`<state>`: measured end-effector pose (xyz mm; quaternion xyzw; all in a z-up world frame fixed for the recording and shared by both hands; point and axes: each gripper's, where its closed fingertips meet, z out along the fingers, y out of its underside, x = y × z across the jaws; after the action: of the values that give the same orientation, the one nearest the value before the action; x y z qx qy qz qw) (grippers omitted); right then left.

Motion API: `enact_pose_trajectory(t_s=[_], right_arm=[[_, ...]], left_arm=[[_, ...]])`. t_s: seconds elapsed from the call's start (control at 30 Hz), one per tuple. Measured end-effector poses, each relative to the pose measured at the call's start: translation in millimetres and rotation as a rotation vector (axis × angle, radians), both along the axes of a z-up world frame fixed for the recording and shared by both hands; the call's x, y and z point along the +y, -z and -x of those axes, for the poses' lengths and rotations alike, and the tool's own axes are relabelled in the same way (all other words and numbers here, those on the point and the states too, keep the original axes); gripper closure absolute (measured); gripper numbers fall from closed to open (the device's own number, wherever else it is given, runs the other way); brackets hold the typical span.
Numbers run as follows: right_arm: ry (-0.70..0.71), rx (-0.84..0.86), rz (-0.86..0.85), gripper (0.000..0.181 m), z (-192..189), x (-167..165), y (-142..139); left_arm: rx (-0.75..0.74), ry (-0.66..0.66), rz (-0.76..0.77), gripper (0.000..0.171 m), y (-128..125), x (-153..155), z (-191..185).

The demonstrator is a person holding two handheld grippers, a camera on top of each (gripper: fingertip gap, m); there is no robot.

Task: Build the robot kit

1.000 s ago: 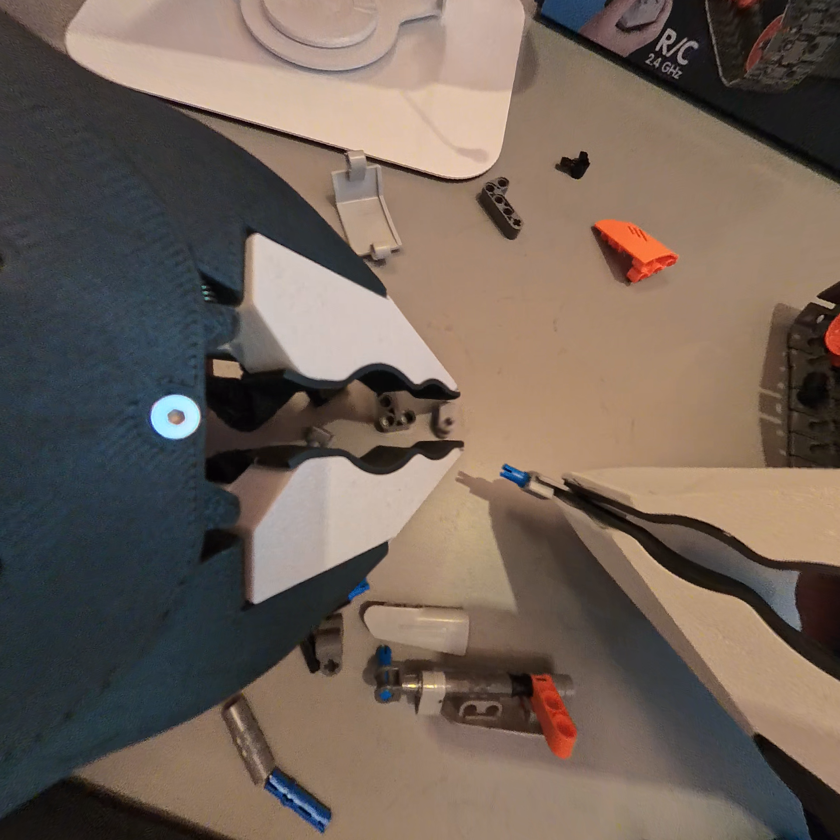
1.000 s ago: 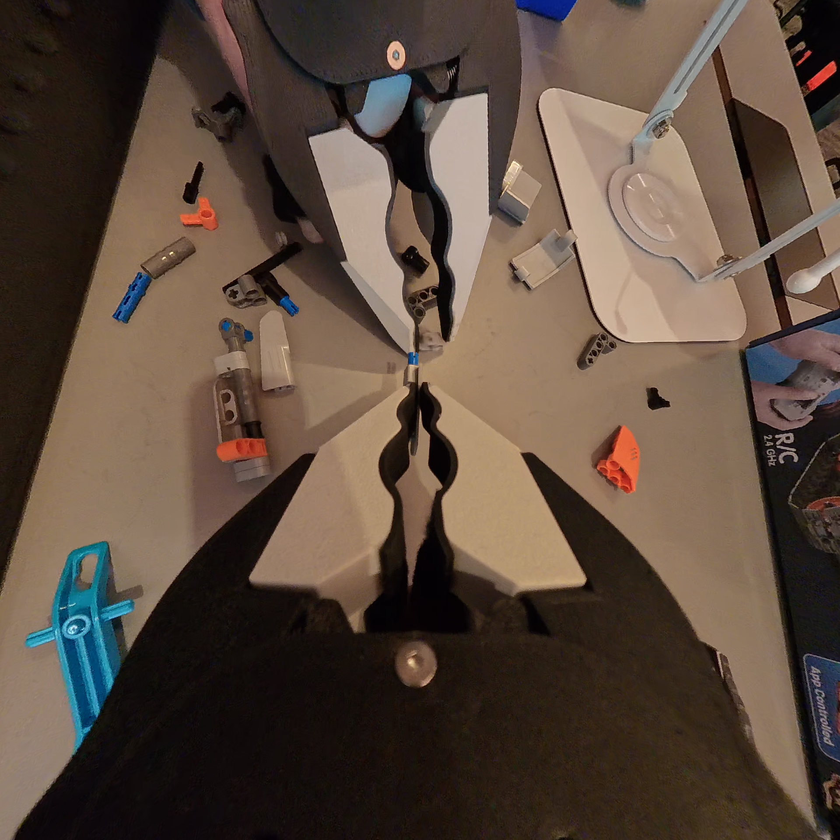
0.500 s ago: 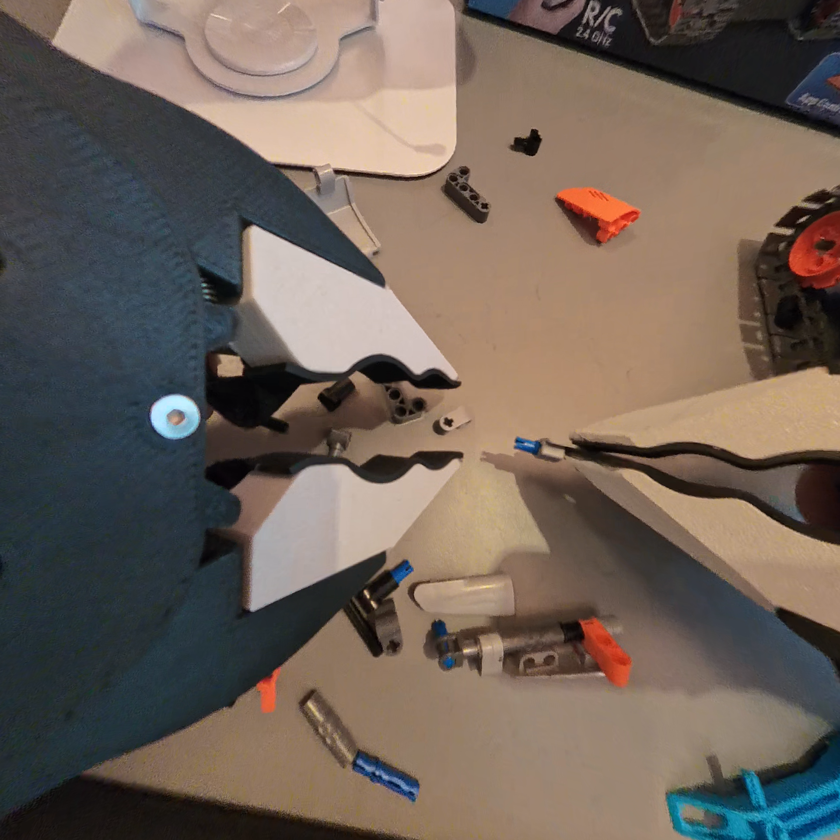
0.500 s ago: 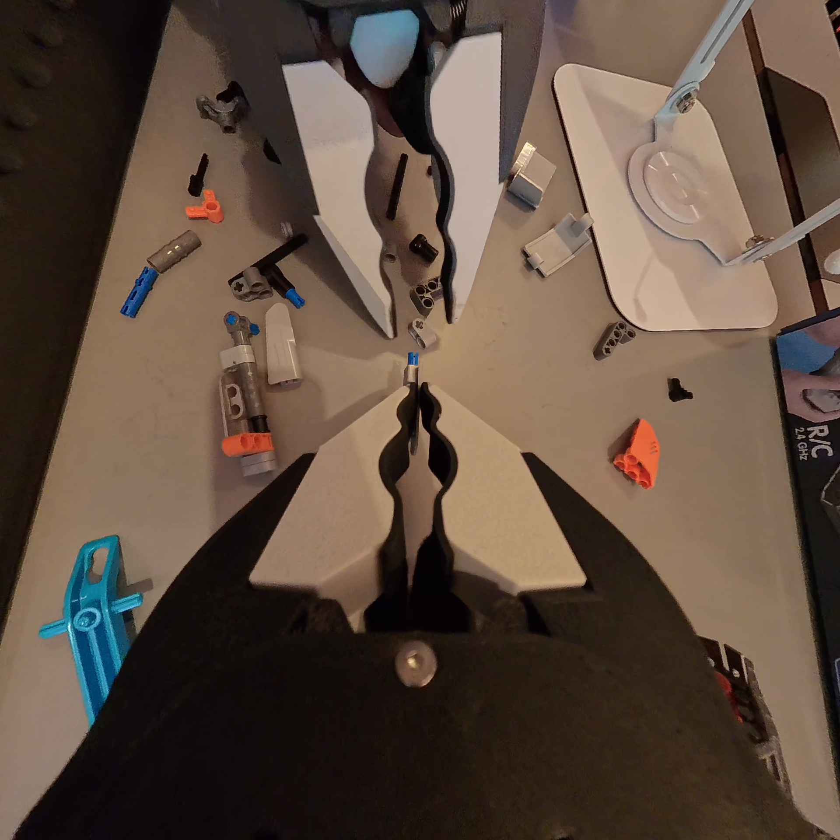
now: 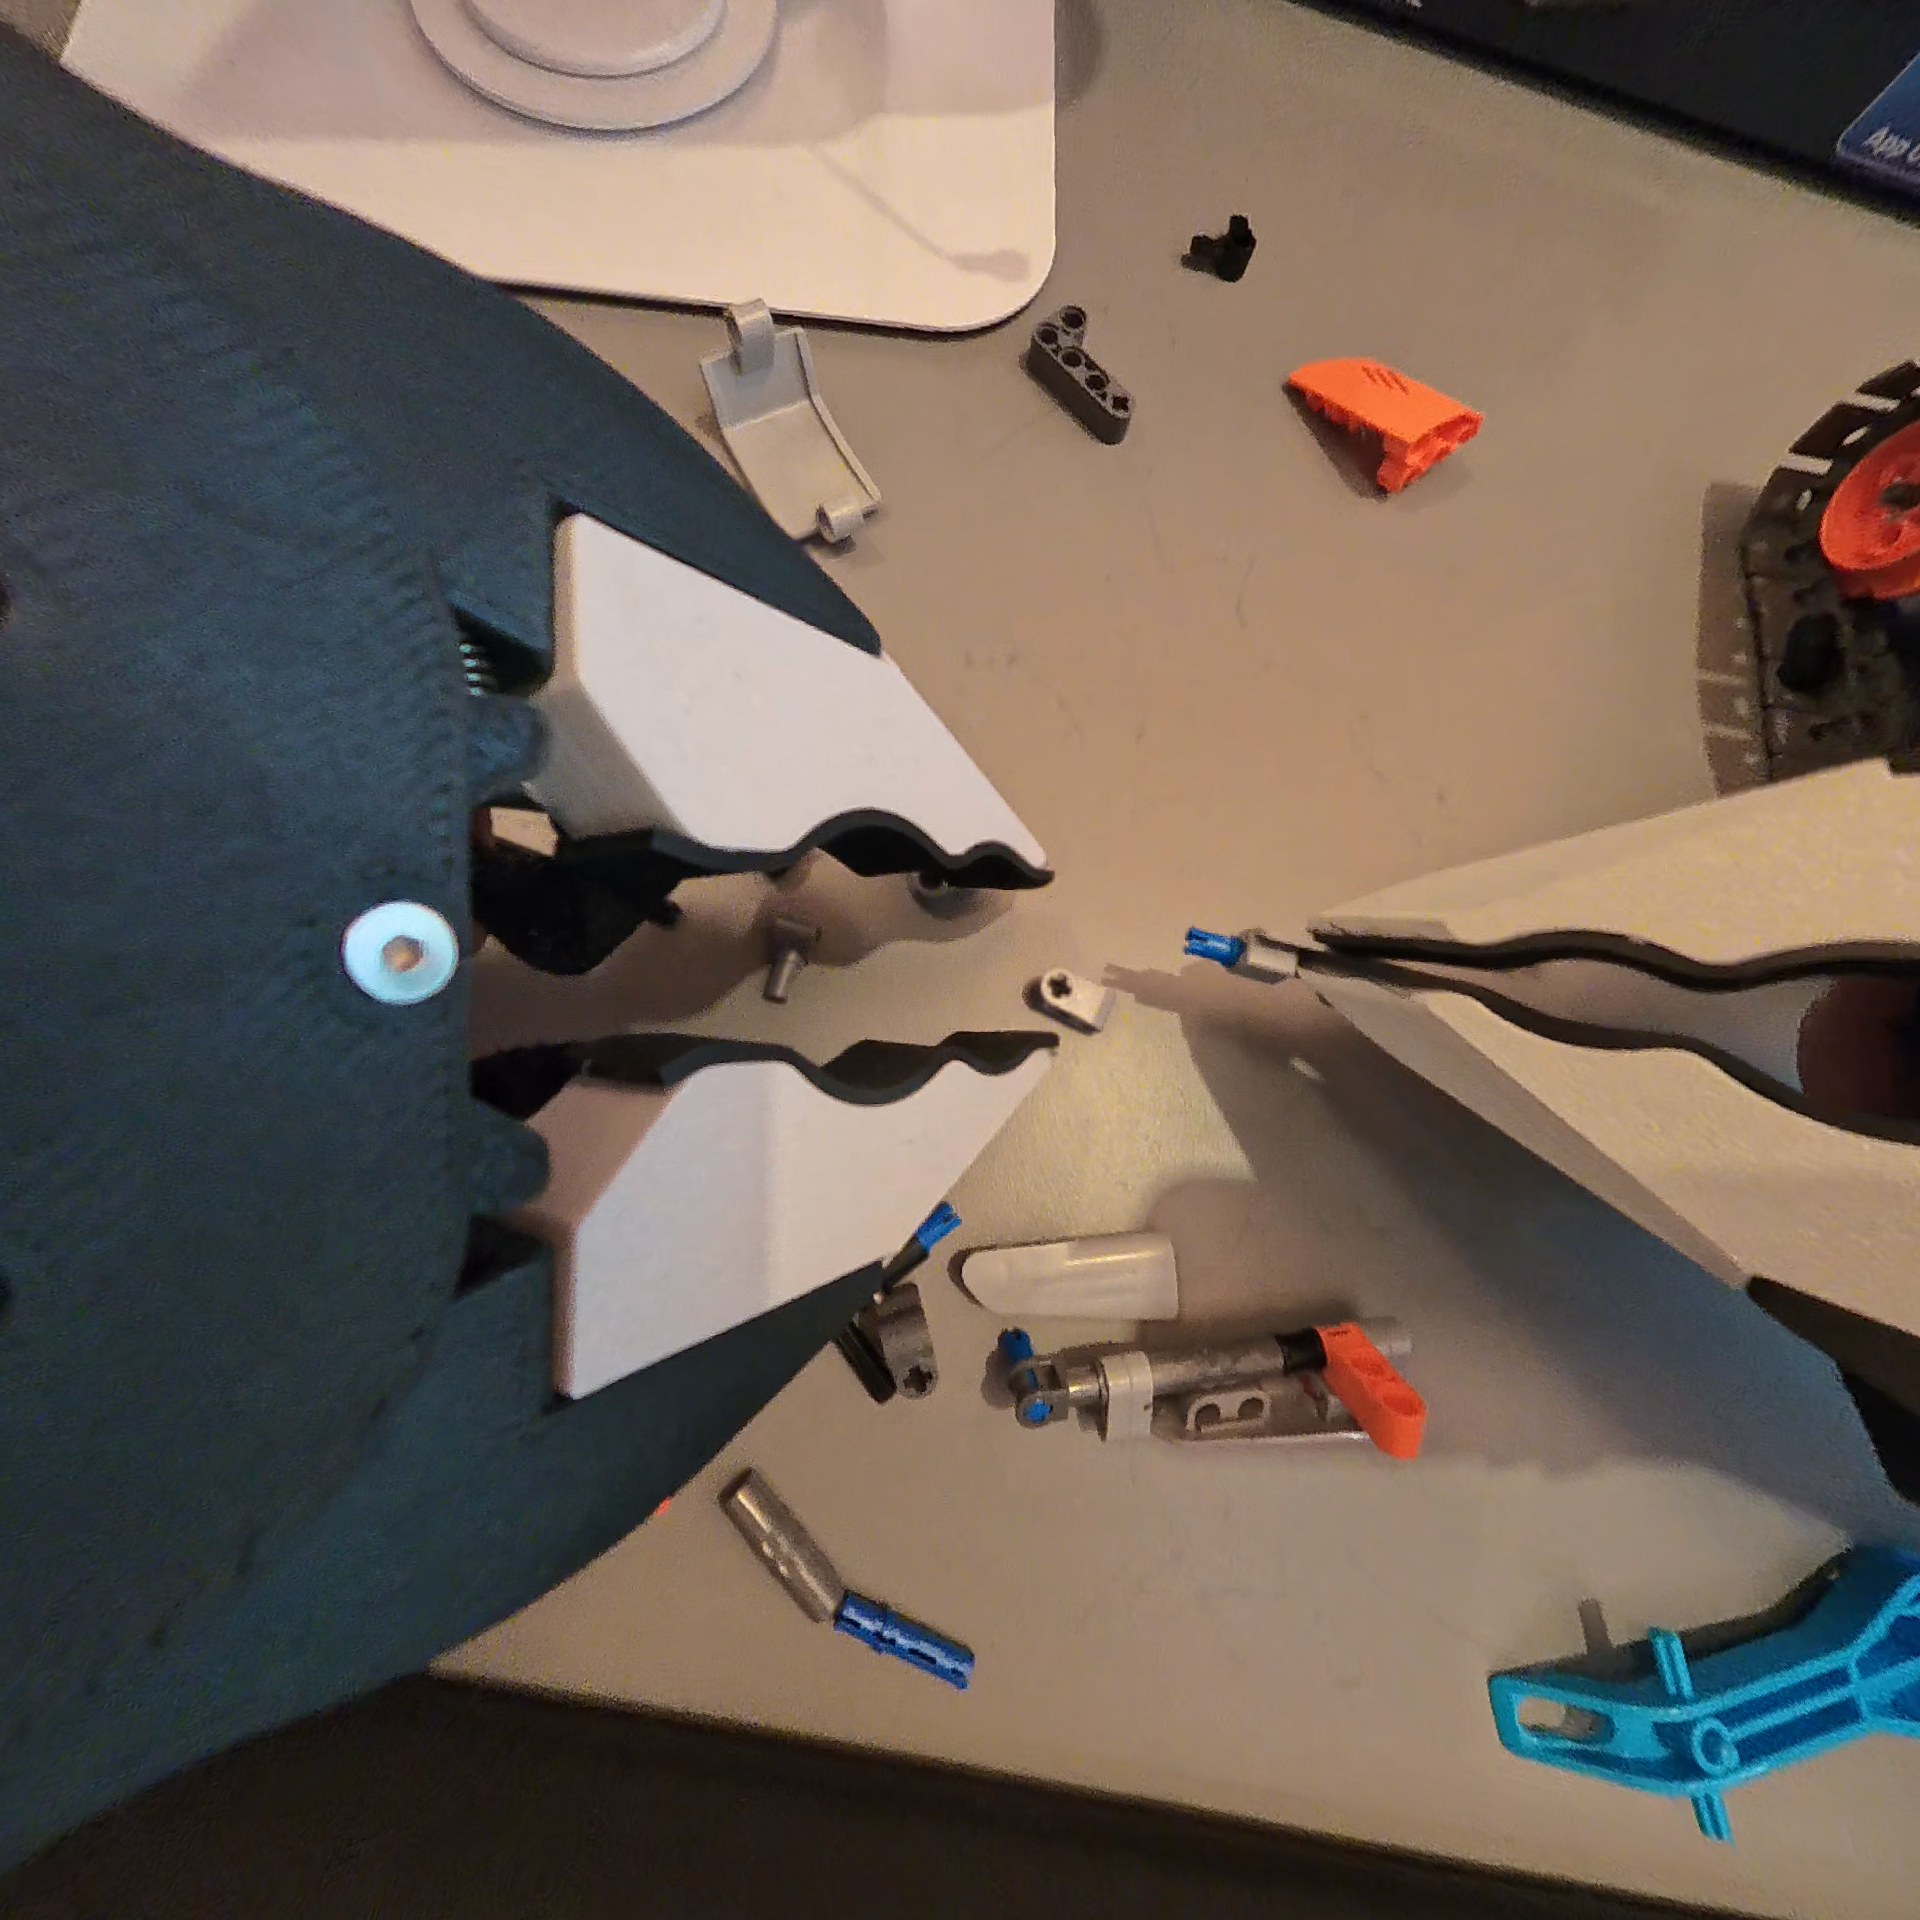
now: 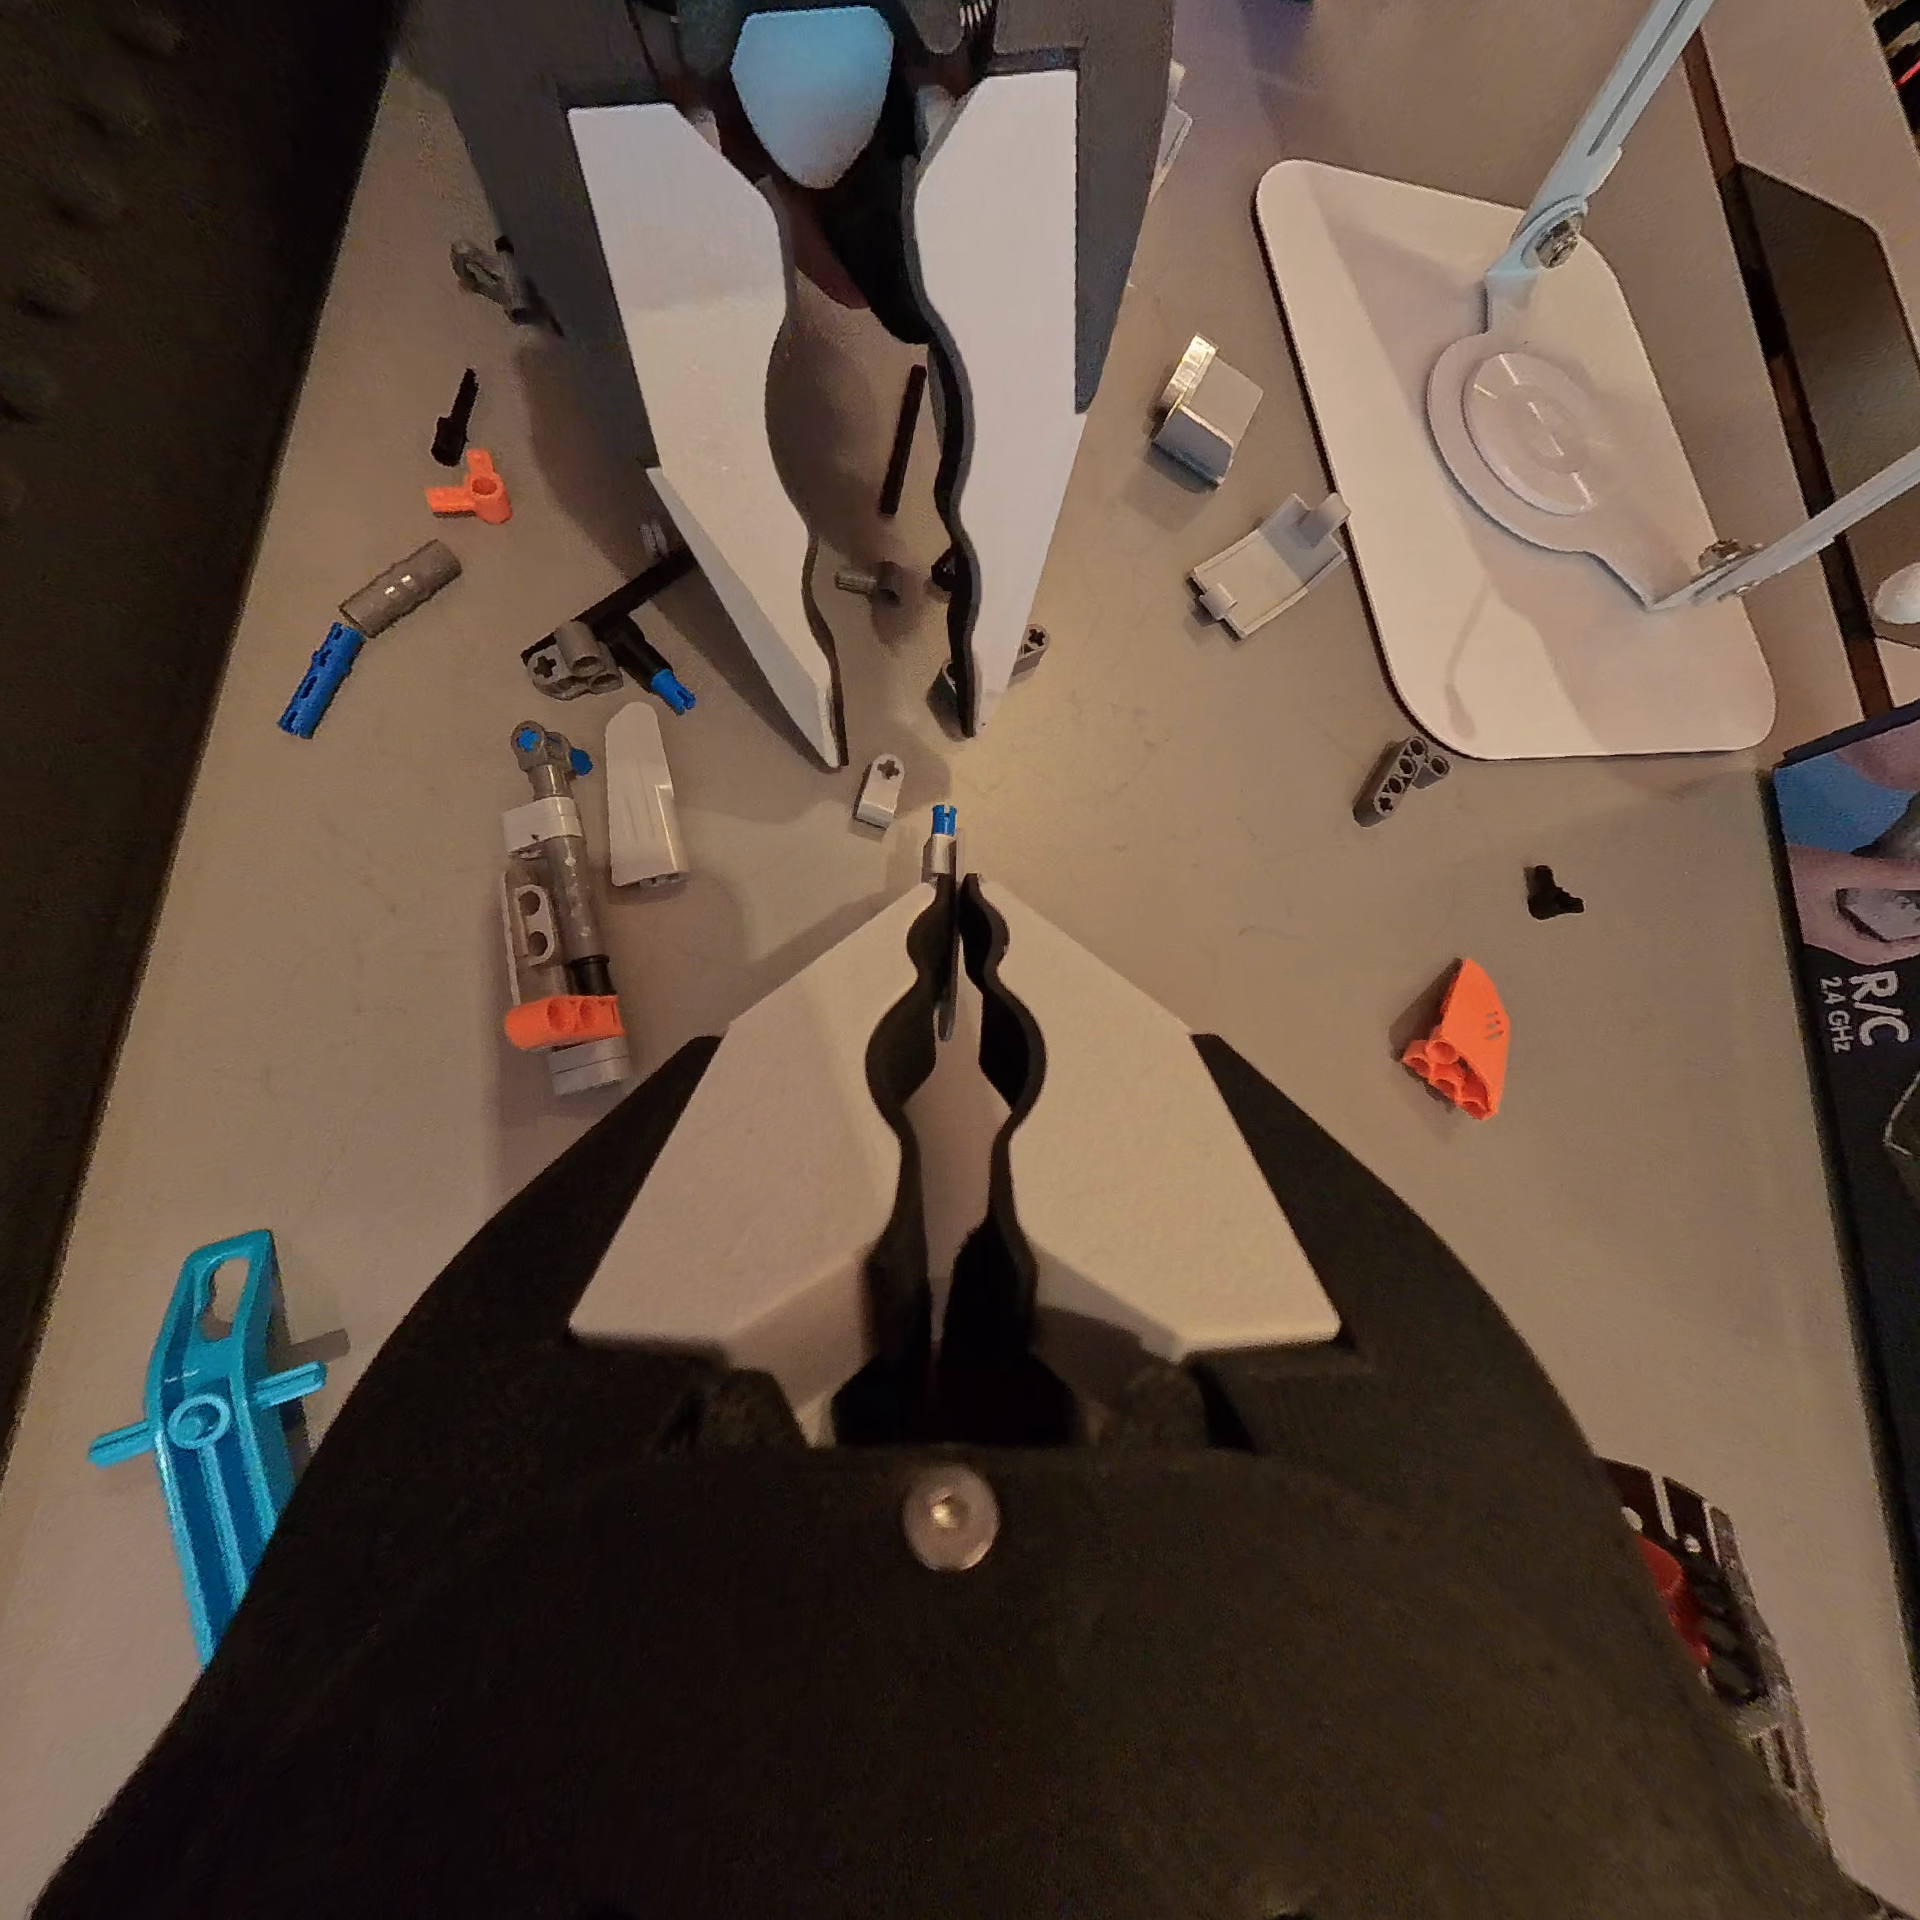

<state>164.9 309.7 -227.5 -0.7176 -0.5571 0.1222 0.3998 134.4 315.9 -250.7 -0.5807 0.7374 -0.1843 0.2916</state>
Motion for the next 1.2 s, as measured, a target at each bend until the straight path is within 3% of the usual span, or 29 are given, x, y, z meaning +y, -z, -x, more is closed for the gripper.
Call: enact_pose_trajectory(t_s=[0.13,0.37,0.63,0.8,1.03,1.2], right_arm=[[0.002,0.002,-0.006,0.181,0,1,-2],[0.000,-0.001,0.002,0.181,-1,-1,-1],[0.024,-0.019,0.057,0.181,-5,-3,4],[0.014,-0.005,0.123,0.181,-1,-8,9],[0.007,-0.047,0.140,0.181,3,-11,20],[0.009,-0.049,0.143,0.181,5,-11,23]], left_arm=[[0.017,-0.001,0.011,0.148,3,2,1],[0.056,0.084,0.128,0.150,8,-30,3],[-0.008,0.106,0.030,0.140,-6,-12,3],[0.022,0.142,-0.010,0.139,4,-10,-2],[-0.004,0.160,-0.004,0.156,7,-16,-9],[-0.011,0.153,-0.008,0.157,7,-16,-10]])
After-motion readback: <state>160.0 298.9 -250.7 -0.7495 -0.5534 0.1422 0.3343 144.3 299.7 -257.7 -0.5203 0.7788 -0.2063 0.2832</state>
